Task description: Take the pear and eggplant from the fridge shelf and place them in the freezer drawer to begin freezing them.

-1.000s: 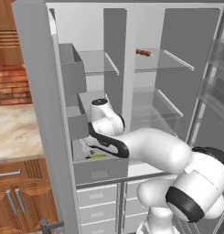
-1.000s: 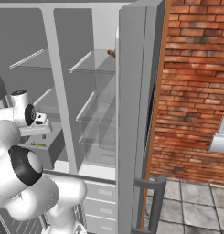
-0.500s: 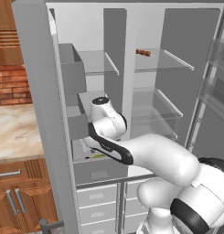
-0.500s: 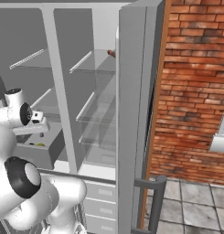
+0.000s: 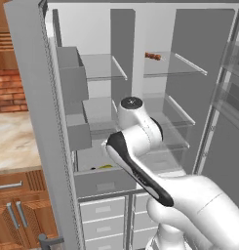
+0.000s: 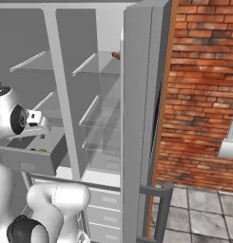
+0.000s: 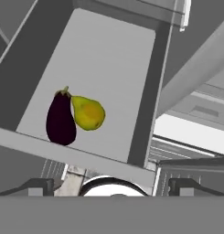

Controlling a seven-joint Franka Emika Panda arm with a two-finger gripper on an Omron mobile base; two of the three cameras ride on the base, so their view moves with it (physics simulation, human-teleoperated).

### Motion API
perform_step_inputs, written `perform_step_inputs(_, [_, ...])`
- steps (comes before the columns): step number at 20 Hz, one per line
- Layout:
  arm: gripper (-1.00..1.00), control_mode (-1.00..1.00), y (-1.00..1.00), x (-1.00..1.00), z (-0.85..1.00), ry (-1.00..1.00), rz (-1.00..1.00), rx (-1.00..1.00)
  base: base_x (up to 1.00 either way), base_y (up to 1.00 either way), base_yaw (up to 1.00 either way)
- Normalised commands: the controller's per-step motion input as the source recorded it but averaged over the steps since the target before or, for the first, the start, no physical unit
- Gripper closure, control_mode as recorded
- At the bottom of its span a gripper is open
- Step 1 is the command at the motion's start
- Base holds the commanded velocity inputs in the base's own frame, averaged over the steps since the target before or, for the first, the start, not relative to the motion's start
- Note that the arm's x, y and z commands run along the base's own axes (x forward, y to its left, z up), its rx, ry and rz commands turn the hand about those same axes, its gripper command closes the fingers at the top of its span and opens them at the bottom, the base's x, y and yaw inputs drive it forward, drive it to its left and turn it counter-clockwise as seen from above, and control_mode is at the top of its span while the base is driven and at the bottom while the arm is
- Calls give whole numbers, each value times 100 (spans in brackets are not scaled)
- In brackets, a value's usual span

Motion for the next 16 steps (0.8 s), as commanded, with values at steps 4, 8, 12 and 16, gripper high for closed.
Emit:
perform_step_inputs(4, [-100, -100, -40, -29, 70, -8, 0, 4, 0, 0, 0])
perform_step_inputs(8, [-100, -100, -34, -42, 68, -8, 0, 5, 0, 0, 0])
perform_step_inputs(12, [-100, -100, -29, -49, 60, -6, 0, 5, 0, 0, 0])
perform_step_inputs(16, [-100, -100, -31, -51, 36, -6, -1, 4, 0, 0, 0])
